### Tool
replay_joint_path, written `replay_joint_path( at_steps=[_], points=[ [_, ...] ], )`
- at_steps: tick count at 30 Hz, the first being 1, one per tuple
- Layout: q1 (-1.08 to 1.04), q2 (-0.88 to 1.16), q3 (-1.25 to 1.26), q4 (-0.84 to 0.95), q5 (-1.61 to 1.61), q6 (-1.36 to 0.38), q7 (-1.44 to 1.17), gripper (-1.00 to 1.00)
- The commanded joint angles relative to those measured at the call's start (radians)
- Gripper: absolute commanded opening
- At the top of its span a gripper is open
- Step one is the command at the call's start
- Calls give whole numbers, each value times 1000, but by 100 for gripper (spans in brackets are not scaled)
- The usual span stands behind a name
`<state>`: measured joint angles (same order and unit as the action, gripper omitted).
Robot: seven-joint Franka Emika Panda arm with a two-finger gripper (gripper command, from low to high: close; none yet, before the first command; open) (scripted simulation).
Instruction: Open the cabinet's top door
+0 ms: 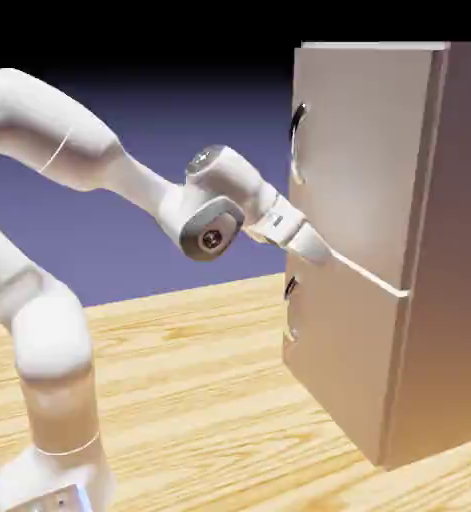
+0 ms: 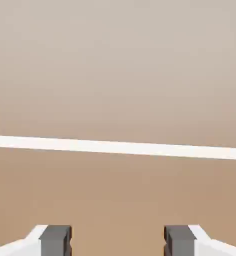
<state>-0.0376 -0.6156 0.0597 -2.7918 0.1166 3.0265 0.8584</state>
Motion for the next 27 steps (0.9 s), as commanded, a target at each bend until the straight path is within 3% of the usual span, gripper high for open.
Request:
replay_joint_path(
  at_steps=[1,27],
  points=[
    [-18,-17,22,7,43,-4,44,0],
    [-496,-457,597,182,1167,-106,1174,0]
  ],
)
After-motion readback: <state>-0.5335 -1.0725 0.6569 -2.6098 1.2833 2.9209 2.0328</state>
